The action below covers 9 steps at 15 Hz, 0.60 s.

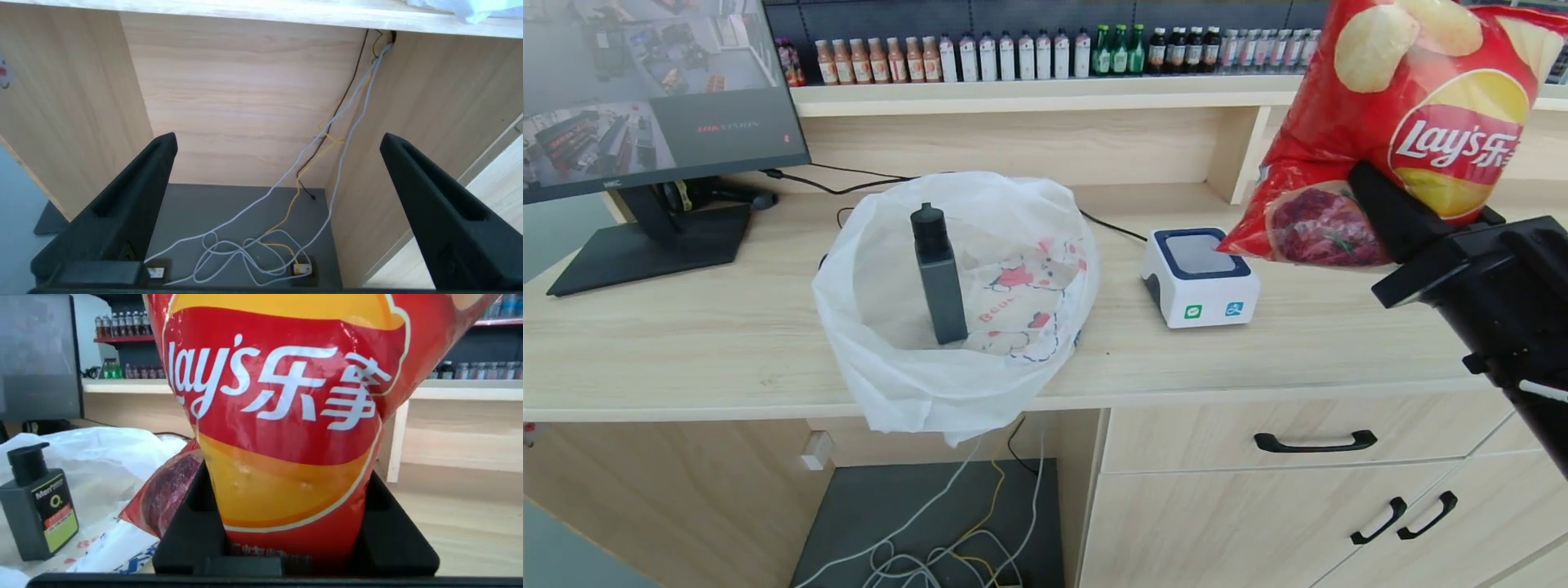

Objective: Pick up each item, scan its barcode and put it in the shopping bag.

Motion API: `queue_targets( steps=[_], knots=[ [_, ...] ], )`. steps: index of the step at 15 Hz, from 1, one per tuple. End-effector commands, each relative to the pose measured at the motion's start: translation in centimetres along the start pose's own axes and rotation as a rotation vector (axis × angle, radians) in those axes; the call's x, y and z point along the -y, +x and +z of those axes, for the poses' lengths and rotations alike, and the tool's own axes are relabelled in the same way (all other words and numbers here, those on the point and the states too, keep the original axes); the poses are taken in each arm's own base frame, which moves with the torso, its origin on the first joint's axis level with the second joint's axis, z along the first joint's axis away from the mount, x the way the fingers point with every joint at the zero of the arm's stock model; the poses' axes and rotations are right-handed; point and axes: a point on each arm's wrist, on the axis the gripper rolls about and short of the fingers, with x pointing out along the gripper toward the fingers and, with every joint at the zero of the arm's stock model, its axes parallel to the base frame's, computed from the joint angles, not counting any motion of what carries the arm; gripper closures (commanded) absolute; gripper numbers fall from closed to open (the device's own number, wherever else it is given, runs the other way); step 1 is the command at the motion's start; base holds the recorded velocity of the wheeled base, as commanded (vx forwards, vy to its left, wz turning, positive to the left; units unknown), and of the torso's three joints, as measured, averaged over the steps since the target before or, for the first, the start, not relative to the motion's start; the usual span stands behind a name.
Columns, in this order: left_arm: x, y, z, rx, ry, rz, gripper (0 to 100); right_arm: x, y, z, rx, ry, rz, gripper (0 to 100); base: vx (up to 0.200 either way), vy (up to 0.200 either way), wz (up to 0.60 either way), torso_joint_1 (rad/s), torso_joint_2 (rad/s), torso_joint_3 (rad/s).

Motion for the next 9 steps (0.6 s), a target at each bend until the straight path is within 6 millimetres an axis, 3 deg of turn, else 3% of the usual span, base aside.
queue_targets(
  steps=[1,9],
  knots=[
    [0.0,0.0,0.0,0.0,0.0,0.001,0,0.2,0.8,-1.6,-0.047,-0.023,-0.038,100,0.0,0.0,0.0,0.0,0.0,0.0],
    [0.0,0.0,0.0,0.0,0.0,0.001,0,-0.2,2.6,-5.3,-0.141,-0.048,-0.076,100,0.0,0.0,0.0,0.0,0.0,0.0]
  ],
)
